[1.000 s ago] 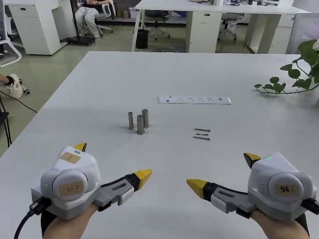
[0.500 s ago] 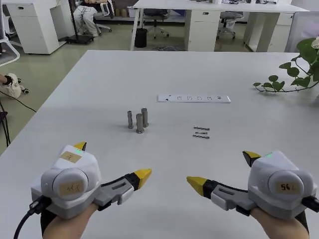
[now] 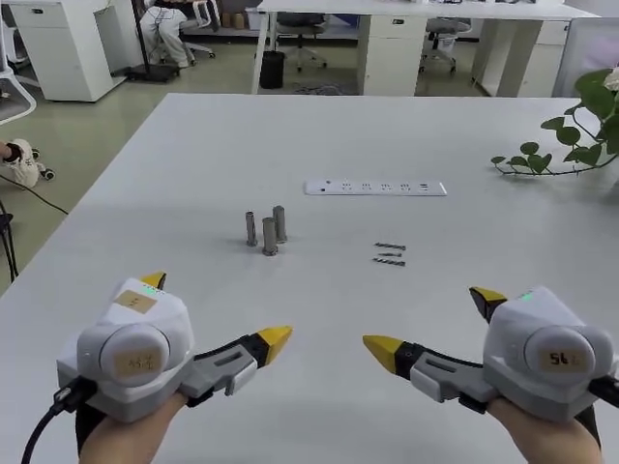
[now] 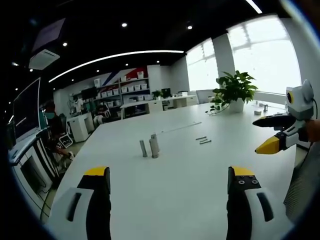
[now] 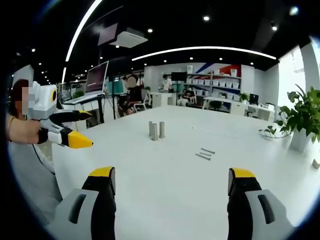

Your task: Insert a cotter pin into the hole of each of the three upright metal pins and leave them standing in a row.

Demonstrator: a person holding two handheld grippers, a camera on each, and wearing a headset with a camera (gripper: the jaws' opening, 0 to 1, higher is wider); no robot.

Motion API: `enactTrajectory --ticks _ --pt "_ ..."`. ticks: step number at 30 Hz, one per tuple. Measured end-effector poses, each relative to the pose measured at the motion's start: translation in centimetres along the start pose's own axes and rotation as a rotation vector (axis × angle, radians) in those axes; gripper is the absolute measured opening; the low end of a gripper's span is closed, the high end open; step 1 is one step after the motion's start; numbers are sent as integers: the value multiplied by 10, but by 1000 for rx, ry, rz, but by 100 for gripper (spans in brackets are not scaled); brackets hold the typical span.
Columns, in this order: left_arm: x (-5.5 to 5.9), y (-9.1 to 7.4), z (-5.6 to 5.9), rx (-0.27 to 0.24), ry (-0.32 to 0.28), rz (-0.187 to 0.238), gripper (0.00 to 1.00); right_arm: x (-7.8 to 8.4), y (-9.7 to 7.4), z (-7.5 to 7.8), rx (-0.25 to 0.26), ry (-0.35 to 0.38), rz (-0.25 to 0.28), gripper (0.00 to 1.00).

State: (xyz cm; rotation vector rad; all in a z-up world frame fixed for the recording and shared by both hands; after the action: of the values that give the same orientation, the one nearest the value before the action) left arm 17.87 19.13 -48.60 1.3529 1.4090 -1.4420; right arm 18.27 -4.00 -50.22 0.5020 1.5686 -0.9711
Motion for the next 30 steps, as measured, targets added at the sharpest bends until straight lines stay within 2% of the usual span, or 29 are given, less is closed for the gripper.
enactTrajectory --ticks 30 --pt "1 1 2 8 1 -15 94 -5 1 0 -12 -18 10 90"
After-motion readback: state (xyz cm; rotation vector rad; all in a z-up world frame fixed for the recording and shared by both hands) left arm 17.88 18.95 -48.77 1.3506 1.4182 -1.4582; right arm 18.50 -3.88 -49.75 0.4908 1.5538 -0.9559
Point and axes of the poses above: the centre of the closed fingertips' face, and the gripper's own axes: y roughly forward along the fingers, z roughly to its right, x roughly out of its underside, the point moved 2 cm from there along -y, roughly backward along the fingers, and after that the axes turned 8 degrees about -x, right-handed, at the moved point
